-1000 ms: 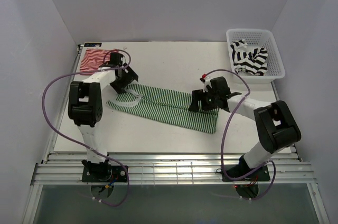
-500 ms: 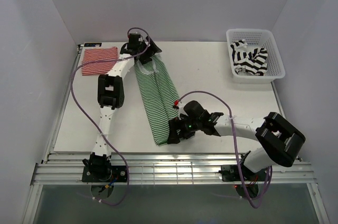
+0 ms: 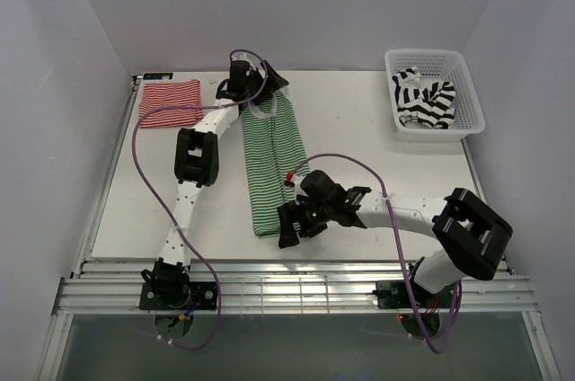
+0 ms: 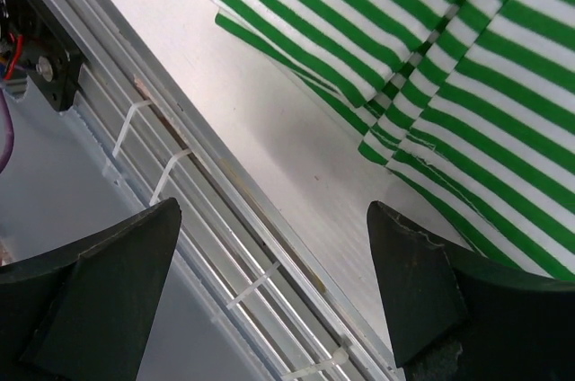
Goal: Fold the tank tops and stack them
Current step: Fold the tank top
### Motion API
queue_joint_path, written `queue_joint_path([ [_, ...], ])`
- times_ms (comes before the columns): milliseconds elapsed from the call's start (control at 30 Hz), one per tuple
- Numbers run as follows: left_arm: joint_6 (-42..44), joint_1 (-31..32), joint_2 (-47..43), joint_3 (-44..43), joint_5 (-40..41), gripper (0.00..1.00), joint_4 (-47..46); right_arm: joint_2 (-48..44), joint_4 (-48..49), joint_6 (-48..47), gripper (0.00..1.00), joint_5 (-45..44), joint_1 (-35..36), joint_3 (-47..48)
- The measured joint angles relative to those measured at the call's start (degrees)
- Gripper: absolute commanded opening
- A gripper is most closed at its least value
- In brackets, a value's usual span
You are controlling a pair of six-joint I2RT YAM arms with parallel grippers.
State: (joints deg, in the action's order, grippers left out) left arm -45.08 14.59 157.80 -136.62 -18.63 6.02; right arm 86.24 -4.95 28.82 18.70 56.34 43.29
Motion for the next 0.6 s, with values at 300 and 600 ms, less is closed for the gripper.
queue_joint_path([
  [300,0.3,0.3,-3.6,2.1,-4.4,0.98,3.2,-7.7,-4.0,-1.5,0.9,-4.1,0.0,4.4],
  [600,5.3,1.4,-32.7,13.4,-7.6,0.98,10.8,-18.1,-4.3,0.3,0.9,-9.7,-3.8,2.1],
])
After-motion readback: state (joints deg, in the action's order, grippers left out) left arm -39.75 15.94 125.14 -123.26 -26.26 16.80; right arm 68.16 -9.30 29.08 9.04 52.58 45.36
